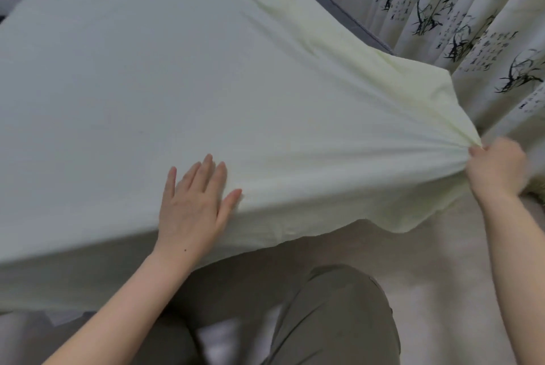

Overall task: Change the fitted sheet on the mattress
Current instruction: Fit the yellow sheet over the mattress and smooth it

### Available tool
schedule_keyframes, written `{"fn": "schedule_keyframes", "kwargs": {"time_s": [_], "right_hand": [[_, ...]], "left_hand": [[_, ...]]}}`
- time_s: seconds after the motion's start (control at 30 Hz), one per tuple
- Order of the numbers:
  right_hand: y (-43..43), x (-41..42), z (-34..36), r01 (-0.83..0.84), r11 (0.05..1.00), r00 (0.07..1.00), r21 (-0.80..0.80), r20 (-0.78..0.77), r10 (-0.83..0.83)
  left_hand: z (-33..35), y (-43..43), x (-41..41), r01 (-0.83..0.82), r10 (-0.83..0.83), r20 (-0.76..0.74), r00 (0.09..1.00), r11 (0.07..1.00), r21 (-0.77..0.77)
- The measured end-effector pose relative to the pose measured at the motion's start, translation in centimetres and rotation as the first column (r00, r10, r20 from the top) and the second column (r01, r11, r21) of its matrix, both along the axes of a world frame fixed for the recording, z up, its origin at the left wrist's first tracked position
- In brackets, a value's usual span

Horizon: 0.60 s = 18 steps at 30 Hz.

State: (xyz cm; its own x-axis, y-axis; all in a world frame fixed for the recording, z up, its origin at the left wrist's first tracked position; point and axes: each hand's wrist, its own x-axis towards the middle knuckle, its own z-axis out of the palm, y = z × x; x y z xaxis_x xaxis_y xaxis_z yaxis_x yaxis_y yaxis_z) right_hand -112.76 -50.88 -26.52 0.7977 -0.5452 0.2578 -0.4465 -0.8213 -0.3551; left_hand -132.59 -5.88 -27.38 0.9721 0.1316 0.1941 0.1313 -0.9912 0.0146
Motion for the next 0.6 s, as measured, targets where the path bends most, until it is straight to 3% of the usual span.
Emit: {"fn": "schedule_keyframes", "kwargs": {"time_s": [0.07, 0.17, 0.23, 0.27, 0.3, 0.33, 0.4, 0.47, 0.5, 0.53, 0.57, 0.6], "right_hand": [[0.5, -1.0, -1.4, 0.007, 0.998, 1.000, 0.067, -0.002, -0.007], [4.0, -2.3, -2.9, -0.037, 0.992, 0.993, 0.121, 0.119, 0.022], [8.6, -4.1, -3.5, -0.245, 0.970, 0.924, 0.007, 0.305, 0.231], [11.5, -5.5, -3.8, -0.378, 0.917, 0.828, -0.126, 0.397, 0.396], [14.7, -7.3, -4.1, -0.519, 0.812, 0.688, -0.268, 0.433, 0.583], [18.0, -9.3, -4.5, -0.656, 0.649, 0.513, -0.386, 0.402, 0.758], [24.1, -13.3, -5.6, -0.818, 0.268, 0.180, -0.510, 0.215, 0.960], [28.8, -16.6, -7.6, -0.853, -0.016, -0.062, -0.521, 0.071, 0.996], [30.6, -17.8, -8.7, -0.857, -0.107, -0.141, -0.504, 0.030, 0.990], [32.2, -18.7, -9.8, -0.869, -0.170, -0.187, -0.465, -0.010, 0.982], [33.5, -19.5, -10.8, -0.892, -0.203, -0.201, -0.403, -0.047, 0.978], [34.6, -20.1, -11.7, -0.918, -0.213, -0.197, -0.335, -0.083, 0.977]], "left_hand": [[-0.7, 0.4, -1.2, 0.040, -0.041, 0.013, 0.999, 0.998, 0.046], [-1.8, 0.8, -2.6, 0.158, -0.167, 0.120, 0.979, 0.985, 0.075], [-2.7, 1.0, -3.7, 0.256, -0.263, 0.175, 0.949, 0.965, 0.060], [-3.3, 1.2, -4.3, 0.321, -0.327, 0.203, 0.923, 0.945, 0.061], [-4.0, 1.4, -5.0, 0.395, -0.400, 0.234, 0.886, 0.916, 0.070], [-4.7, 1.6, -5.9, 0.461, -0.463, 0.266, 0.845, 0.884, 0.077], [-6.6, 2.8, -7.9, 0.497, -0.480, 0.319, 0.817, 0.867, 0.031], [-8.4, 4.5, -9.8, 0.327, -0.260, 0.262, 0.929, 0.910, -0.255], [-9.1, 5.5, -10.7, 0.116, -0.052, 0.147, 0.988, 0.874, -0.471], [-9.8, 6.6, -11.7, -0.146, 0.178, -0.025, 0.984, 0.712, -0.687], [-10.8, 7.8, -12.6, -0.350, 0.366, -0.199, 0.909, 0.416, -0.839], [-11.9, 9.3, -13.6, -0.456, 0.478, -0.368, 0.798, 0.079, -0.886]]}}
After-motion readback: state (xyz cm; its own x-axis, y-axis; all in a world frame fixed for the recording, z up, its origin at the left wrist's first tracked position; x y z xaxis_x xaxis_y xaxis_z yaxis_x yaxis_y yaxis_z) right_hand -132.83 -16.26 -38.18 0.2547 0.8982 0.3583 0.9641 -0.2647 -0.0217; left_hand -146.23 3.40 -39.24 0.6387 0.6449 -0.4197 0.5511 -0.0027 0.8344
